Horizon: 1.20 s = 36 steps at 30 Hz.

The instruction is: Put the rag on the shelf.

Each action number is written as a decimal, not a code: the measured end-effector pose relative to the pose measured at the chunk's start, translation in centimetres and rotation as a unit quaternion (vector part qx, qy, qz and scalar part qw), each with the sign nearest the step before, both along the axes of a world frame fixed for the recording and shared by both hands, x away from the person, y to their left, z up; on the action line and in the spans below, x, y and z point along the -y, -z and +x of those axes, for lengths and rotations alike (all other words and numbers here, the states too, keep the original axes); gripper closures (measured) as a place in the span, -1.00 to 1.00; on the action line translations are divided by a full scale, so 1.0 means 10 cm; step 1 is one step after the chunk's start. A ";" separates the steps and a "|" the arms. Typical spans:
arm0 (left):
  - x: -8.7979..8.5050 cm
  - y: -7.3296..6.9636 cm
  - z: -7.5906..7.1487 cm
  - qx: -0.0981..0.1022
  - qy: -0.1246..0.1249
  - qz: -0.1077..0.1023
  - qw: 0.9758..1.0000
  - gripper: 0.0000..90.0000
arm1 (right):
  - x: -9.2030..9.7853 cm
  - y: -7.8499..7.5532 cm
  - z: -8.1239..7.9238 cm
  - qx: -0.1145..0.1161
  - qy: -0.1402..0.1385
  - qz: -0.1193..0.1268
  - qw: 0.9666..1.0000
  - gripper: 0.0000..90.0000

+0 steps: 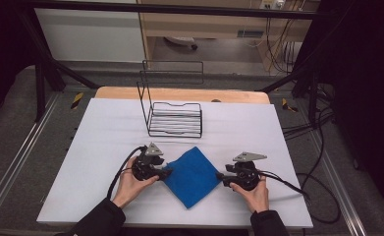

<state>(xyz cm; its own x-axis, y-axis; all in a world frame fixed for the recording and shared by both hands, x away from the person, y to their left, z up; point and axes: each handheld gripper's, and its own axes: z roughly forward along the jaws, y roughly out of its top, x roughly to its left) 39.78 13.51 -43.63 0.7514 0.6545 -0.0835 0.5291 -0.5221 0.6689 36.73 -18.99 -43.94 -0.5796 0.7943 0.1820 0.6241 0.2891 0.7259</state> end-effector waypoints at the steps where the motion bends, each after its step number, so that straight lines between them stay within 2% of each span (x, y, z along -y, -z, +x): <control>1: 0.01 0.03 0.00 -0.002 -0.001 -0.002 1.000 0.14 | 0.00 0.01 0.00 -0.003 0.001 -0.002 1.000 0.09; 3: 0.02 0.08 -0.01 -0.008 0.000 0.000 1.000 0.19 | -0.02 0.03 0.01 -0.012 0.003 -0.006 1.000 0.13; 5: 0.01 0.08 -0.01 -0.010 -0.001 -0.001 1.000 0.23 | -0.04 0.07 0.01 -0.023 0.001 -0.009 1.000 0.21; 9: 0.02 0.08 -0.02 -0.015 -0.007 -0.003 1.000 0.30 | -0.06 0.09 0.01 -0.033 0.000 -0.011 0.999 0.30; 13: 0.04 0.07 -0.05 -0.020 -0.011 0.001 1.000 0.52 | -0.08 0.10 -0.01 -0.037 0.006 -0.007 0.999 0.41; 16: 0.04 0.07 -0.06 -0.037 -0.021 -0.010 0.999 0.77 | -0.09 0.11 -0.01 -0.046 0.007 -0.001 0.999 0.58; 20: 0.05 0.05 -0.09 -0.038 -0.027 -0.009 0.999 0.83 | -0.09 0.11 0.02 -0.062 -0.002 0.011 0.998 0.83; 22: 0.06 0.05 -0.11 -0.037 -0.031 -0.009 0.999 0.86 | -0.09 0.08 0.06 -0.067 -0.008 0.015 0.998 0.90; 25: 0.02 0.02 -0.16 -0.040 -0.038 -0.014 0.998 0.87 | -0.09 0.05 0.13 -0.059 -0.009 0.021 0.998 0.91; 28: -0.06 -0.03 -0.25 -0.044 -0.047 -0.017 0.998 0.87 | -0.14 0.01 0.18 -0.049 -0.020 0.007 0.999 0.91; 30: -0.12 -0.07 -0.34 -0.041 -0.058 -0.018 0.997 0.87 | -0.27 -0.06 0.26 -0.027 -0.046 -0.008 0.999 0.91; 36: -0.31 -0.09 -0.59 -0.036 -0.094 -0.024 0.995 0.86 | -0.51 -0.10 0.46 -0.004 -0.090 -0.006 0.996 0.89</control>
